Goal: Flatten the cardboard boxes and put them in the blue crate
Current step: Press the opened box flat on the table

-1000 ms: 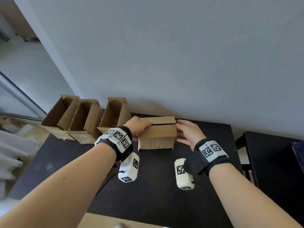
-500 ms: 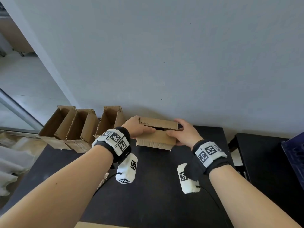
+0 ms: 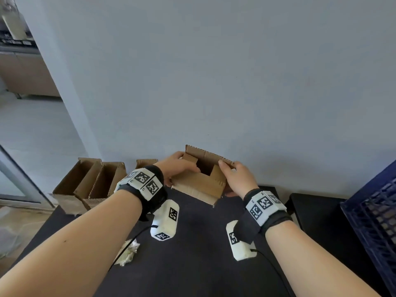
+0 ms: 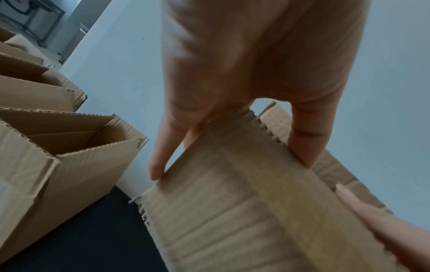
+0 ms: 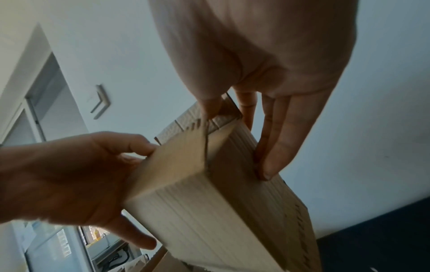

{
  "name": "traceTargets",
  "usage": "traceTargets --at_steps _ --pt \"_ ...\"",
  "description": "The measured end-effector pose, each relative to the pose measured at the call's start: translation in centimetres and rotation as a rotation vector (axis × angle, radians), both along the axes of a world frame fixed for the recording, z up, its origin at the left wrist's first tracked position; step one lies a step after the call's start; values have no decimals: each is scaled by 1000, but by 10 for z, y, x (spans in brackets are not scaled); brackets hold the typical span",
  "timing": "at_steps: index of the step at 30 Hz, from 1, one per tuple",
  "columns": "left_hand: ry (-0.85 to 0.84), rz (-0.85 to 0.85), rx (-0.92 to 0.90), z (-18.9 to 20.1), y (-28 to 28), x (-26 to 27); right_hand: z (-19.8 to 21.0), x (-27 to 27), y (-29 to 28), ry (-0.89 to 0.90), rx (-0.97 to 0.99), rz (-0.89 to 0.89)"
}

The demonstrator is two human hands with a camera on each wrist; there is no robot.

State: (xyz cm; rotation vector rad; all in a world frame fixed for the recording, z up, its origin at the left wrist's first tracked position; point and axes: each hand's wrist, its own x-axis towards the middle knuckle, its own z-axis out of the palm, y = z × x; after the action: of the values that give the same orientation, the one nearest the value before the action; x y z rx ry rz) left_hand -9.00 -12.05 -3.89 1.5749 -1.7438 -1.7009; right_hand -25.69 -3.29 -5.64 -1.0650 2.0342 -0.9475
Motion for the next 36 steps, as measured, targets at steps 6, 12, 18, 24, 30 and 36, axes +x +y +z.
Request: traceTargets --at_steps 6,12,18,24,30,36 --pt "149 -163 -71 14 11 1 9 4 6 82 -6 -39" --pt "155 -277 -182 18 16 3 9 6 10 121 -76 -166" --pt "190 -96 -189 10 19 -4 14 7 15 224 -33 -171" --pt "-223 -102 -567 -8 19 -11 3 10 18 73 -105 -155" --pt "-134 -237 -357 -29 16 -13 -6 -12 29 133 -57 -120" --pt "-263 -505 -322 -60 23 -21 -44 -38 46 291 116 14"
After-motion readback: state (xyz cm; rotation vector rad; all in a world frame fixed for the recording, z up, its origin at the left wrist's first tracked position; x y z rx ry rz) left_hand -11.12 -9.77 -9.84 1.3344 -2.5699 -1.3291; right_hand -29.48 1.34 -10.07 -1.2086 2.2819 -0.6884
